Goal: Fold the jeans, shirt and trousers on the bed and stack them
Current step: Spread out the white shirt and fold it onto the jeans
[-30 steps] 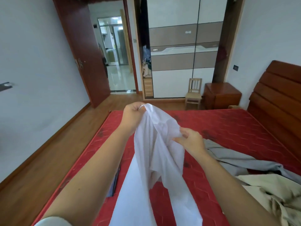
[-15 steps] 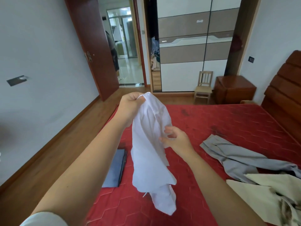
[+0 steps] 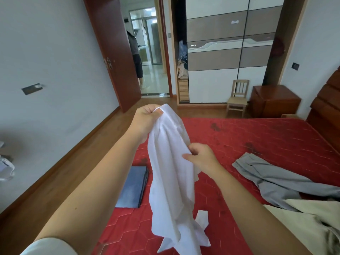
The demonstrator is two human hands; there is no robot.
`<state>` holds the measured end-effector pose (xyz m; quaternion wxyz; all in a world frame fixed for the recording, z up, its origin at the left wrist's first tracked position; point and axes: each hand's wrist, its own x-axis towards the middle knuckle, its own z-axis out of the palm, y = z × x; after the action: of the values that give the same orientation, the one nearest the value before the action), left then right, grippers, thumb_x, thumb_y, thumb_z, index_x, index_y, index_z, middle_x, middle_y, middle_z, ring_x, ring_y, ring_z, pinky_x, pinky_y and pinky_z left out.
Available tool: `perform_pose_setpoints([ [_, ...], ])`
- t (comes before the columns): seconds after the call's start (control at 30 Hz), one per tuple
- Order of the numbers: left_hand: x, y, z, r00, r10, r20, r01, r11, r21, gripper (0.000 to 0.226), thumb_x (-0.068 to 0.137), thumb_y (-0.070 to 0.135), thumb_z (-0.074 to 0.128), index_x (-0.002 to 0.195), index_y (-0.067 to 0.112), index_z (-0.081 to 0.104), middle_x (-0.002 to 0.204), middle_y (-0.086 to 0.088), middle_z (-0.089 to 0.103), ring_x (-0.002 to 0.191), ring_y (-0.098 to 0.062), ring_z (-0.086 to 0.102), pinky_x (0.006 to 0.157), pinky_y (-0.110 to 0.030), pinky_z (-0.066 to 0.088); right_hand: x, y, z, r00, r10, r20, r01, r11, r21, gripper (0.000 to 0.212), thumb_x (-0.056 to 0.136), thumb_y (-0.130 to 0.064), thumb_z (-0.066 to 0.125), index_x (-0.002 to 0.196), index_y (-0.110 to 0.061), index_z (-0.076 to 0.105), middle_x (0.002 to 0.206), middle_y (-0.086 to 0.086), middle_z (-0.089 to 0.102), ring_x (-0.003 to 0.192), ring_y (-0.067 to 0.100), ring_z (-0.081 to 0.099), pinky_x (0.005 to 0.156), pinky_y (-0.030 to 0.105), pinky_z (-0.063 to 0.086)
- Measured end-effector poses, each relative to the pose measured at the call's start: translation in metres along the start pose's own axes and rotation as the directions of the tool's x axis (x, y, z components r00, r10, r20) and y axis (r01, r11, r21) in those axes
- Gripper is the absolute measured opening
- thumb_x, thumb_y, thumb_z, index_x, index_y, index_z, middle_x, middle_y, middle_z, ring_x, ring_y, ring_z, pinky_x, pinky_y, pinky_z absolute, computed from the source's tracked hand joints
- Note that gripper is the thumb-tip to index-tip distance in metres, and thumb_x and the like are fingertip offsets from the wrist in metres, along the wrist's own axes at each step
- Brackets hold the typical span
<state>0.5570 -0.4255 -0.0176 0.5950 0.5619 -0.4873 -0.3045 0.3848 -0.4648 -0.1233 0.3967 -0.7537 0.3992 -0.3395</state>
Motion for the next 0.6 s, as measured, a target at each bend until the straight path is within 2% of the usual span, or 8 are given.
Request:
perform_pose_setpoints([
  [0.07, -0.001, -0.007, -0.012, 0.998, -0.005, -0.063, 0.011, 0.996, 0.084, 0.026, 0.089, 0.0, 0.051, 0.07, 0.013, 0.063, 0.057, 0.009, 0.064, 0.054, -0.005, 0.058, 0.054, -0.018, 0.049, 0.005, 0.003, -0.016, 1.0, -0.018, -0.018, 0.017, 0.998, -0.053, 0.029, 0.075, -0.005, 0.07, 0.059, -0.02, 0.051, 0.058, -0.004, 0.047, 0.058, 0.013, 0.042, 0.054, 0.024, 0.03],
  [0.13, -0.002, -0.017, -0.024, 0.994, -0.011, -0.111, 0.028, 0.988, 0.153, 0.026, 0.089, 0.0, 0.052, 0.069, 0.014, 0.063, 0.055, 0.011, 0.063, 0.049, -0.001, 0.056, 0.051, -0.016, 0.047, 0.008, 0.0, -0.032, 0.998, -0.047, -0.049, 0.045, 0.998, -0.038, 0.022, 0.075, -0.004, 0.071, 0.065, -0.017, 0.056, 0.06, -0.003, 0.05, 0.058, 0.009, 0.043, 0.055, 0.024, 0.031],
  [0.23, -0.004, -0.035, -0.038, 0.99, -0.011, -0.143, 0.044, 0.972, 0.231, 0.019, 0.089, 0.003, 0.054, 0.073, 0.005, 0.065, 0.068, -0.003, 0.061, 0.054, -0.005, 0.053, 0.054, -0.019, 0.044, 0.013, -0.014, -0.051, 0.992, -0.056, -0.111, 0.061, 0.997, 0.04, 0.013, 0.078, -0.002, 0.069, 0.075, -0.013, 0.062, 0.066, -0.003, 0.057, 0.059, 0.001, 0.049, 0.06, 0.019, 0.038],
  [0.33, -0.009, -0.052, -0.043, 0.998, 0.028, -0.05, -0.003, 0.901, 0.434, 0.026, 0.088, 0.007, 0.057, 0.067, -0.009, 0.058, 0.066, -0.01, 0.047, 0.055, -0.01, 0.037, 0.05, -0.021, 0.03, 0.017, -0.028, -0.064, 0.985, -0.03, -0.168, 0.053, 0.989, 0.135, 0.01, 0.079, -0.002, 0.066, 0.076, -0.011, 0.066, 0.071, -0.001, 0.063, 0.062, 0.002, 0.056, 0.064, 0.02, 0.043],
  [0.4, -0.015, -0.064, -0.042, 1.0, 0.0, 0.006, -0.003, 0.855, 0.519, 0.032, 0.088, 0.008, 0.058, 0.06, -0.006, 0.052, 0.06, -0.008, 0.041, 0.054, -0.012, 0.033, 0.048, -0.022, 0.025, 0.018, -0.036, -0.062, 0.99, -0.01, -0.141, 0.035, 0.984, 0.175, 0.011, 0.079, -0.004, 0.066, 0.074, -0.014, 0.067, 0.07, -0.005, 0.063, 0.058, -0.005, 0.056, 0.063, 0.016, 0.044],
  [0.5, -0.021, -0.083, -0.041, 0.992, -0.115, 0.043, 0.079, 0.867, 0.493, 0.029, 0.086, 0.007, 0.061, 0.058, 0.008, 0.054, 0.053, 0.005, 0.05, 0.049, -0.007, 0.041, 0.052, -0.022, 0.034, 0.018, -0.041, -0.046, 0.994, 0.025, -0.109, 0.003, 0.97, 0.241, 0.018, 0.078, -0.003, 0.066, 0.068, -0.018, 0.066, 0.069, -0.005, 0.063, 0.055, -0.006, 0.055, 0.063, 0.018, 0.044],
  [0.57, -0.025, -0.09, -0.034, 0.978, -0.183, 0.1, 0.124, 0.896, 0.427, 0.009, 0.081, 0.009, 0.068, 0.081, 0.016, 0.062, 0.073, 0.004, 0.06, 0.065, -0.007, 0.053, 0.068, -0.025, 0.045, 0.017, -0.042, -0.034, 0.994, 0.038, -0.106, -0.01, 0.968, 0.249, 0.019, 0.077, -0.001, 0.066, 0.067, -0.018, 0.066, 0.068, -0.005, 0.063, 0.055, -0.005, 0.055, 0.063, 0.02, 0.044],
  [0.6, -0.027, -0.09, -0.028, 0.972, -0.189, 0.137, 0.121, 0.91, 0.397, 0.025, 0.079, 0.01, 0.071, 0.099, 0.019, 0.06, 0.087, 0.004, 0.061, 0.077, -0.007, 0.056, 0.077, -0.024, 0.046, 0.017, -0.041, -0.028, 0.996, 0.036, -0.084, -0.015, 0.971, 0.239, 0.018, 0.076, 0.0, 0.065, 0.068, -0.016, 0.068, 0.069, -0.005, 0.064, 0.057, -0.004, 0.056, 0.064, 0.021, 0.045],
])
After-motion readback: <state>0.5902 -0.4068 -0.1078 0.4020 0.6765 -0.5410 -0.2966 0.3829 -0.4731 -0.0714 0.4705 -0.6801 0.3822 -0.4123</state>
